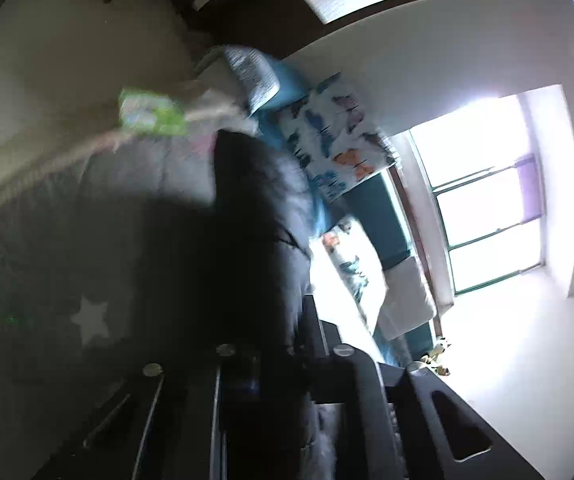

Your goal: Fold large clothes

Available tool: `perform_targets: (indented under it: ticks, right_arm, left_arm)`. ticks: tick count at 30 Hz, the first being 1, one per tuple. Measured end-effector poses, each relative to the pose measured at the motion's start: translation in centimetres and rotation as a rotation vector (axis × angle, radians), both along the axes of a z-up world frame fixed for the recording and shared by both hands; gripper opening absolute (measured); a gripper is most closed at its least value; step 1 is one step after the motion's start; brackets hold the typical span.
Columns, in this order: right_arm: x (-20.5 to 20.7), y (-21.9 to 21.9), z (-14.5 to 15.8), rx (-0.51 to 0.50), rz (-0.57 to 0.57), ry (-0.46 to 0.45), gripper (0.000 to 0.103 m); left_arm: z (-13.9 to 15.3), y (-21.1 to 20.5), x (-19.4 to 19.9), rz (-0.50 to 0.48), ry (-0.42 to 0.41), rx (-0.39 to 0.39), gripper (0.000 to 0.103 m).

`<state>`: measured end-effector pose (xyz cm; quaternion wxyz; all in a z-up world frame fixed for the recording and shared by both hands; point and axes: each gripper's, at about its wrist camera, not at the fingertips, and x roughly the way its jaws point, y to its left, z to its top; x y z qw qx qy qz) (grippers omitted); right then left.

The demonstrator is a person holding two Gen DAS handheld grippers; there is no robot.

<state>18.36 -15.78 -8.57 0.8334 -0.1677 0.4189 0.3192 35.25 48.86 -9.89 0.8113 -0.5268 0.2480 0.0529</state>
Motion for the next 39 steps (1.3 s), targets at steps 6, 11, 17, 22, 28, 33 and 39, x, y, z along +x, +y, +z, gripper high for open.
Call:
perform_targets:
  ticks: [6,11,17,22,28,33,39]
  right_arm:
    - [-0.3,0.9,0.9,0.005,0.019,-0.028,0.055]
    - [-0.3,1.8,0.7,-0.042,0.016,-0.026,0.055]
    - [-2.9,-1.7,4.5,0.034,-0.036,-0.102,0.056]
    - [-4.2,-5.3,5.8,0.078,-0.105,-0.123,0.056]
    - [-4.9,-11.1,5.5,0.164,-0.228,-0.099,0.056]
    - [-5.1,-15.8,4.9,0.226,-0.349,-0.074,0.056]
    - [-6.4,-20.3,4.1,0.281,-0.449,-0.057,0.056]
  left_arm:
    - [10.5,-2.7,-1.6,-0.042,-0.134,0.173,0.012]
    - [18.6,-8.0,-5.1,-0.111,-0.227,0.301,0.012]
    - [25.2,-17.9,-10.2,-0.218,-0.333,0.45,0.012]
    - [27.3,-28.6,-12.7,-0.339,-0.366,0.576,0.012]
    - [24.7,-41.6,-15.8,-0.484,-0.381,0.682,0.012]
    - [18.9,-52.8,-16.7,-0.689,-0.318,0.695,0.012]
    - [8.5,-62.9,-14.4,-0.905,-0.108,0.65,0.012]
